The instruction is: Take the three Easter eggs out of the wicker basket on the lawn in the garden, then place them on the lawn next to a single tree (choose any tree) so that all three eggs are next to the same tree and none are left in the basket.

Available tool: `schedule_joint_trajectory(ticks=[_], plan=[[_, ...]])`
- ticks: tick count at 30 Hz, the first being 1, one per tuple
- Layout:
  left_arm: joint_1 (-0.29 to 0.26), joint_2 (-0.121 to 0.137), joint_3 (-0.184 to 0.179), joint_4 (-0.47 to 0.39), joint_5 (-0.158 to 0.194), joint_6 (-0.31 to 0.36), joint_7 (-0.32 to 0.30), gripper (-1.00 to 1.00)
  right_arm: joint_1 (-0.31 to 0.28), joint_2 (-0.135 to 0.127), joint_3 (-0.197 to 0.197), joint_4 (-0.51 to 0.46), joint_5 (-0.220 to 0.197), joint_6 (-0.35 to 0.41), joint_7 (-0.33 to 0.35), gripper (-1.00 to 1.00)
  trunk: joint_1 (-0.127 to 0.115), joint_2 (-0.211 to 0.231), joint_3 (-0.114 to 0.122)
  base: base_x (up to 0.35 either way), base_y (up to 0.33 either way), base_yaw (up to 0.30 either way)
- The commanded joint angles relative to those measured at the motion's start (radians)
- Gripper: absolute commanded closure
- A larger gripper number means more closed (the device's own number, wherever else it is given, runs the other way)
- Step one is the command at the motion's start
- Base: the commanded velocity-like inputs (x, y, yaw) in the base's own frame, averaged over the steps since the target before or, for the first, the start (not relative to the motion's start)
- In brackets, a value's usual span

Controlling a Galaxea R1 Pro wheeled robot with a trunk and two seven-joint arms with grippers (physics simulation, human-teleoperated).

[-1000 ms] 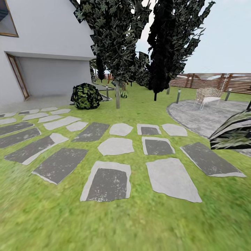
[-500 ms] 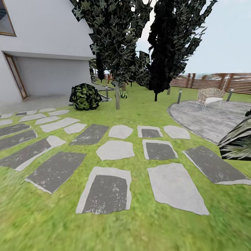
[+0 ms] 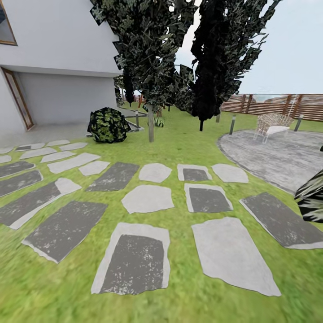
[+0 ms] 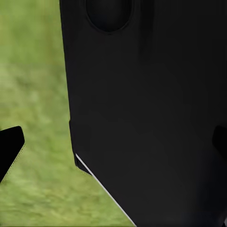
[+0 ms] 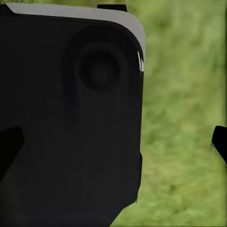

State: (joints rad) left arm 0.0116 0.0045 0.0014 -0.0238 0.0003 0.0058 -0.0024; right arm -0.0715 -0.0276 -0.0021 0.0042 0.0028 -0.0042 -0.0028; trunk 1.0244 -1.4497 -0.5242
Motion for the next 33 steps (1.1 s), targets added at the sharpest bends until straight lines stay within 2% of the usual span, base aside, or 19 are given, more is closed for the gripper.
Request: schedule_joint_trajectory(ticks=[1,33], plan=[[0.001,0.000,0.000,-0.002,0.000,0.001,0.000,-1.00,-0.001,0.000,0.000,0.000,0.000,0.000,0.000,-1.00,0.001,0.000,-0.001,0.342,0.000,0.000],[0.001,0.000,0.000,-0.002,-0.001,0.001,0.000,-1.00,-0.001,0.000,0.001,0.000,0.000,0.000,0.000,-1.00,0.001,0.000,-0.001,0.342,0.000,0.000]])
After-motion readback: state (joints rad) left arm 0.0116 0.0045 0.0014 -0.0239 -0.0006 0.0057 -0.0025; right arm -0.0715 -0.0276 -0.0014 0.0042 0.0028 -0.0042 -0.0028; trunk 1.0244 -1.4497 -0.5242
